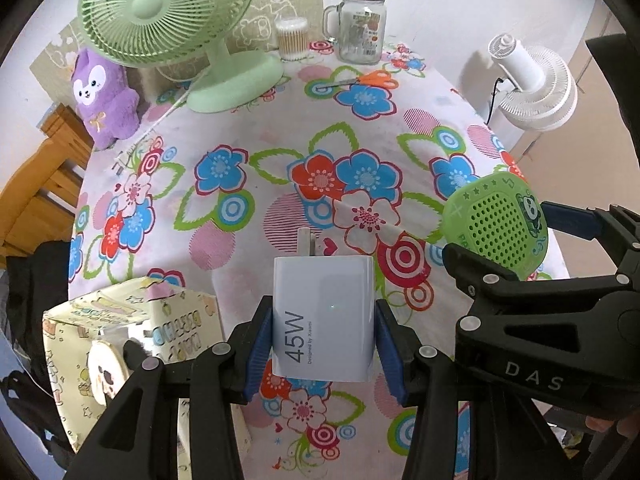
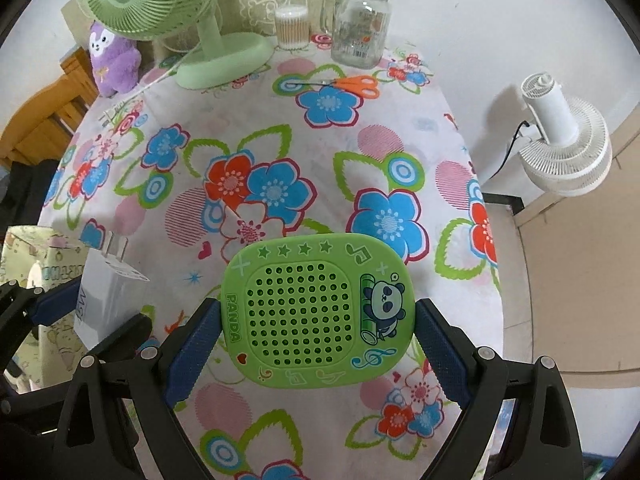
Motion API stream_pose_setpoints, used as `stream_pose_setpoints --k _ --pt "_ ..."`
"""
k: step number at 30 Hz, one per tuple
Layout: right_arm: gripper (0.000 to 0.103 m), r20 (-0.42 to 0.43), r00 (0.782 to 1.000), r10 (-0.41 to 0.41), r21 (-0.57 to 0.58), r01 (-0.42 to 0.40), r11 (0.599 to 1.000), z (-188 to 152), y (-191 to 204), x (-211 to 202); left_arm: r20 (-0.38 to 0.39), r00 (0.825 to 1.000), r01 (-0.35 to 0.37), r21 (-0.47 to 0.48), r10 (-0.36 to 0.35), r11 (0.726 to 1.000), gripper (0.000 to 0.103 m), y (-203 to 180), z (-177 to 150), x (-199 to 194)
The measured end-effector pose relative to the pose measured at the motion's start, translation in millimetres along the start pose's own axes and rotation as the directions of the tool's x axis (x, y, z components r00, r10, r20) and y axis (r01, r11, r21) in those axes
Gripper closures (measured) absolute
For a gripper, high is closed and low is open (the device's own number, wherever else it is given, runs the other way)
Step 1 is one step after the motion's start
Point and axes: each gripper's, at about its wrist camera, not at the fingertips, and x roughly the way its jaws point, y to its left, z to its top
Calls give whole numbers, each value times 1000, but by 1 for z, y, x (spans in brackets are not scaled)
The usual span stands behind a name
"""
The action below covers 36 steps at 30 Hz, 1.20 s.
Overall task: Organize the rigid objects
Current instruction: 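Lift the charger with the left tool while the right tool lifts the speaker toward the box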
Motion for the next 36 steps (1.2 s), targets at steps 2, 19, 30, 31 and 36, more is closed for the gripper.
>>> stream_pose_setpoints --k 2,19,30,31,36 --pt "8 9 1000 0 2 0 1000 -2 1 -7 6 1000 3 1 -3 1000 54 1 -2 -7" --pt "8 64 998 4 4 -4 1000 -14 25 -56 69 998 -12 -8 12 1000 54 17 -20 -52" --pt "8 84 996 4 -14 -3 1000 -15 52 -68 90 996 -16 -26 18 1000 54 41 -31 -64" --pt "8 84 996 3 -18 -2 1000 -15 56 -68 89 996 -16 -28 18 999 54 44 -33 -64" --pt "8 83 997 3 -26 -1 1000 -15 72 -68 89 996 -14 -33 17 999 54 58 -38 -64"
